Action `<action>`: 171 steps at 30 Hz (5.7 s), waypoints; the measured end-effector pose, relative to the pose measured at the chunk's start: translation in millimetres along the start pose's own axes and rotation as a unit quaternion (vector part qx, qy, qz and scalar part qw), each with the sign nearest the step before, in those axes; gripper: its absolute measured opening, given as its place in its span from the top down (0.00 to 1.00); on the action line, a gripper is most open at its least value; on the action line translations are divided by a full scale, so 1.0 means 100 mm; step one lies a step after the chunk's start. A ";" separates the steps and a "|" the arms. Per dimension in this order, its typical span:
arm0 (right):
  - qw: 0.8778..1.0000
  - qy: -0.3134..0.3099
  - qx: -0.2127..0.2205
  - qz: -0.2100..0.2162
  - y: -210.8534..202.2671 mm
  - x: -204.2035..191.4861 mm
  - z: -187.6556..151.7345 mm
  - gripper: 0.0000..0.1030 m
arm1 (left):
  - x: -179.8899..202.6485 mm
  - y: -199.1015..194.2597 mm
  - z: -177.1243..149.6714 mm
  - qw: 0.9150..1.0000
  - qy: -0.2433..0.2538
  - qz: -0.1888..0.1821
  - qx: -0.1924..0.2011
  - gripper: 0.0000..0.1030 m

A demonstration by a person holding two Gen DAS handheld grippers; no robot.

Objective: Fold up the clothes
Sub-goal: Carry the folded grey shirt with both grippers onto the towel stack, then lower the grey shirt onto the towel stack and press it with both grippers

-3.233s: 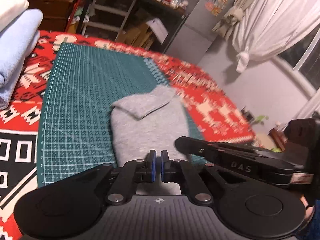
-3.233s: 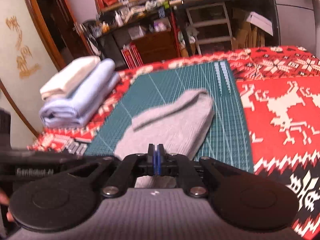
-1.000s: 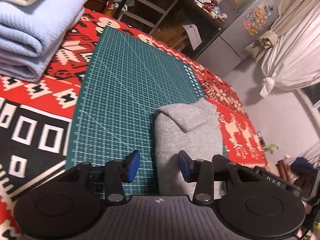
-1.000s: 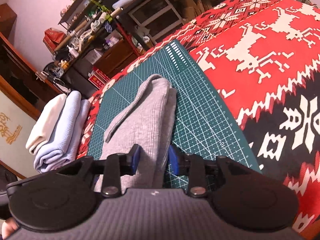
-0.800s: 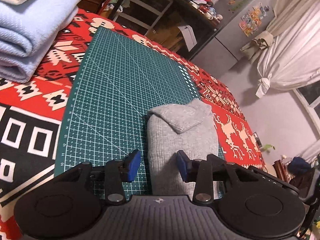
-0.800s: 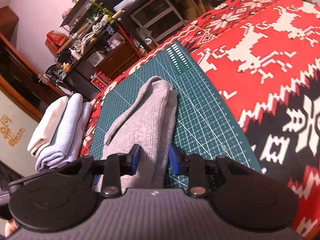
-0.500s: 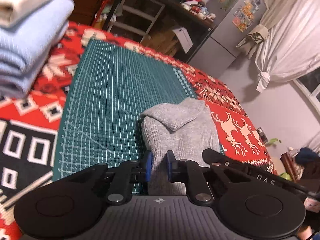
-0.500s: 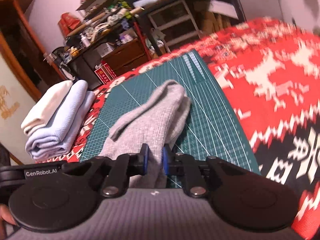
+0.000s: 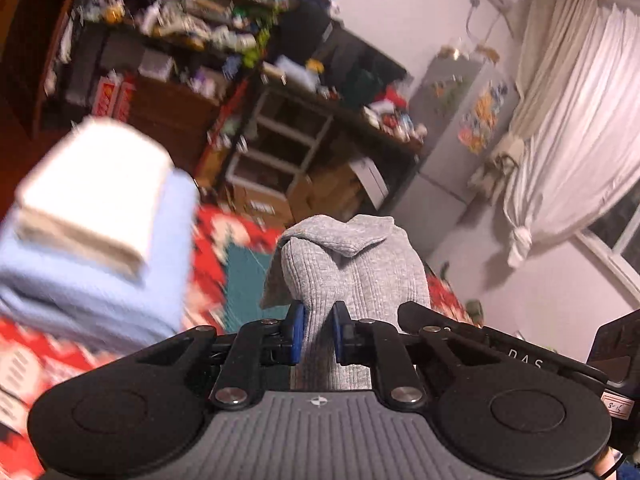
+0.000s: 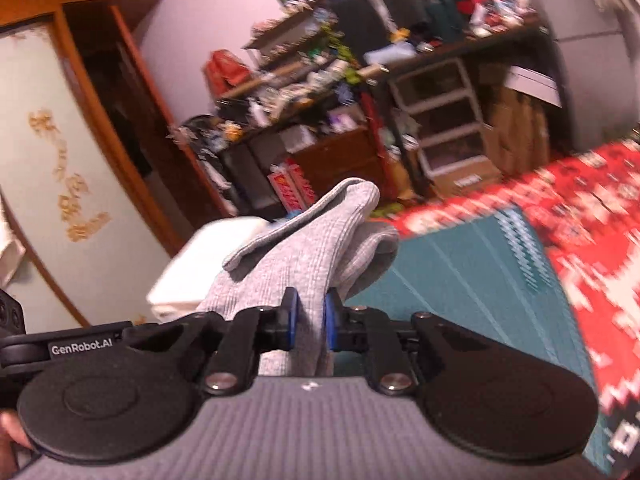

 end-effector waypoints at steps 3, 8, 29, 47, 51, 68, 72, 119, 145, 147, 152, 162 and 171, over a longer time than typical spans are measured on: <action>1.000 0.010 -0.004 0.020 0.37 -0.30 0.16 0.85 | -0.22 -0.14 0.45 1.000 -0.003 0.016 0.018 0.86; 0.998 0.025 -0.010 0.053 0.98 -0.81 0.42 0.85 | -0.71 -0.14 1.15 0.998 0.001 0.046 0.034 0.86; 0.989 0.098 -0.055 0.095 3.22 -1.21 0.32 0.85 | -2.37 0.74 1.37 0.989 -0.031 0.140 -0.021 0.85; 0.939 0.281 -0.105 0.169 3.86 -0.22 0.74 0.43 | -2.75 0.84 1.84 0.985 -0.152 0.071 -0.032 0.44; 0.941 0.264 -0.134 0.163 4.10 -0.20 0.71 0.43 | -2.85 1.13 1.81 0.980 -0.174 0.071 -0.059 0.53; 0.965 0.195 -0.076 0.156 4.04 -0.09 0.62 0.66 | -2.79 1.00 1.76 0.991 -0.092 0.092 -0.019 0.71; 0.955 0.219 -0.091 0.178 3.81 -0.04 0.50 0.68 | -2.58 0.67 1.72 0.994 -0.021 0.110 -0.017 0.64; 0.913 0.297 -0.142 0.241 2.91 -0.72 -0.80 0.83 | -1.13 0.58 0.12 0.763 0.577 0.258 -0.137 0.91; 0.905 0.332 -0.113 0.239 3.62 -0.37 -0.18 0.80 | -1.11 0.56 0.09 0.799 0.536 0.240 -0.125 0.92; 0.905 0.338 -0.107 0.234 3.73 -0.28 -0.08 0.80 | -1.11 0.55 0.09 0.800 0.536 0.238 -0.125 0.92; 0.916 0.321 -0.096 0.222 4.03 -0.12 0.22 0.84 | -1.11 0.56 0.12 0.807 0.528 0.232 -0.125 0.92; 0.926 0.316 -0.075 0.194 4.21 0.25 0.66 0.89 | -1.10 0.54 0.14 0.830 0.497 0.225 -0.117 0.92; 0.932 0.296 -0.111 0.176 4.02 0.04 0.38 0.87 | -1.08 0.54 0.16 0.835 0.489 0.226 -0.113 0.92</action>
Point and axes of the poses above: each gripper's, at about its wrist camera, not at the fingertips, and y roughly the way its jaws point, x to its right, z to its top, the point moved 10 cm from there along y, roughly the way its jaws point
